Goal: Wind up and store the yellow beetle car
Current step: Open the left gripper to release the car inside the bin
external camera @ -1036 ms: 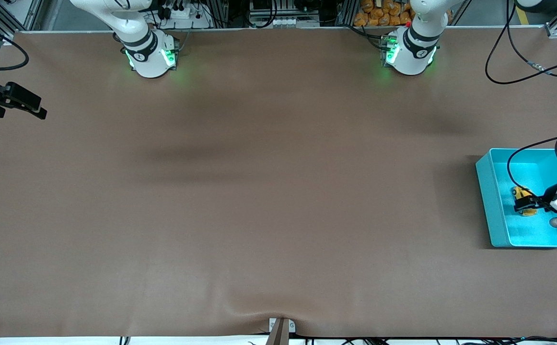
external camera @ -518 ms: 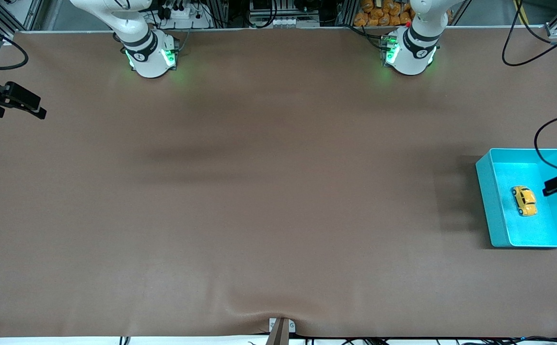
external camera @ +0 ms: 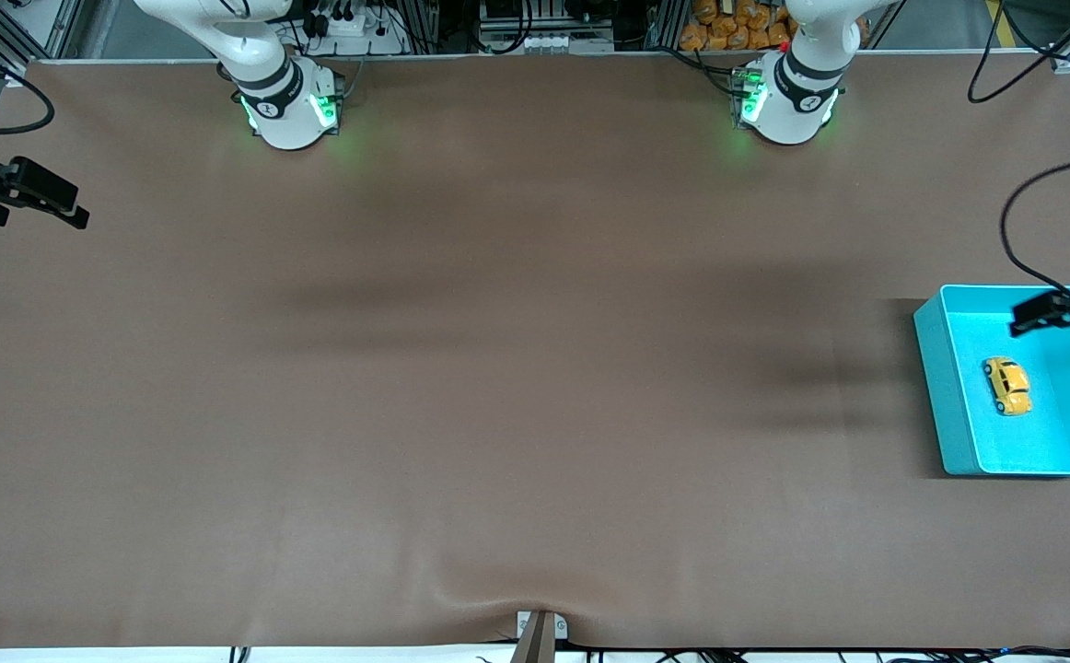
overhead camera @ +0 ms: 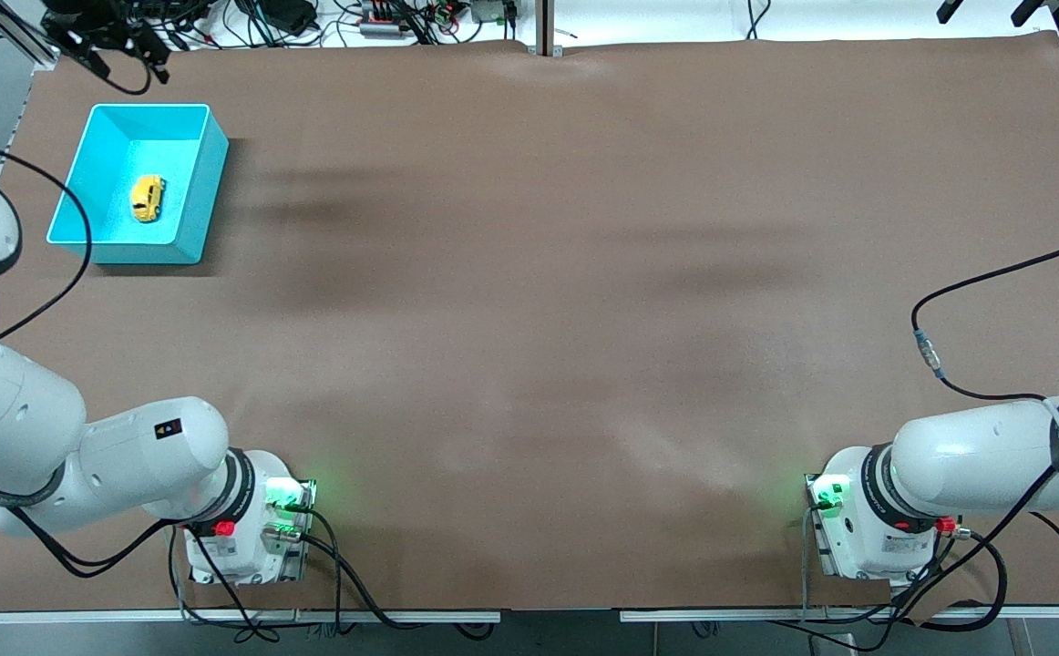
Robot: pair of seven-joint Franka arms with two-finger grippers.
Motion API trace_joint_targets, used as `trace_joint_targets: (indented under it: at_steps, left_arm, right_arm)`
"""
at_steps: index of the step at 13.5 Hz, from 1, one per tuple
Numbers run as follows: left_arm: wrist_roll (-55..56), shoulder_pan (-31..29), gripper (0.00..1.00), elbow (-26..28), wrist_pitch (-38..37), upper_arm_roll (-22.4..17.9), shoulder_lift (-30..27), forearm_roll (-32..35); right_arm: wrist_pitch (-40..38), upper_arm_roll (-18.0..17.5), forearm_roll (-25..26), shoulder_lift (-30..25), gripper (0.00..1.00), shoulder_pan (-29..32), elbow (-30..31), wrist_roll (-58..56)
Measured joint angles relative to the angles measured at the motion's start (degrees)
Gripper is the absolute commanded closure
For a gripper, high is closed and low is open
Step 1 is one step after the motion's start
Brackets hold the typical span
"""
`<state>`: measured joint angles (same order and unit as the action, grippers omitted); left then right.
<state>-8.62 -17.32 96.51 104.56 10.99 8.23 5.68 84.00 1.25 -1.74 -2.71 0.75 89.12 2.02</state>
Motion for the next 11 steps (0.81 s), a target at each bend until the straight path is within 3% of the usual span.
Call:
trace_joint_targets:
  at_steps: [5, 11]
  left_arm:
    - [5.1, 15.6, 0.0, 0.0, -8.0, -8.9, -7.2, -2.1]
    - [5.8, 18.6, 0.0, -3.1, -14.7, -10.6, -11.2, -4.6]
  right_arm:
    - [0.0, 0.0, 0.0, 0.0, 0.0, 0.0, 0.0, 0.0]
    - [-0.1, 0.0, 0.0, 0.0, 0.0, 0.0, 0.0, 0.0]
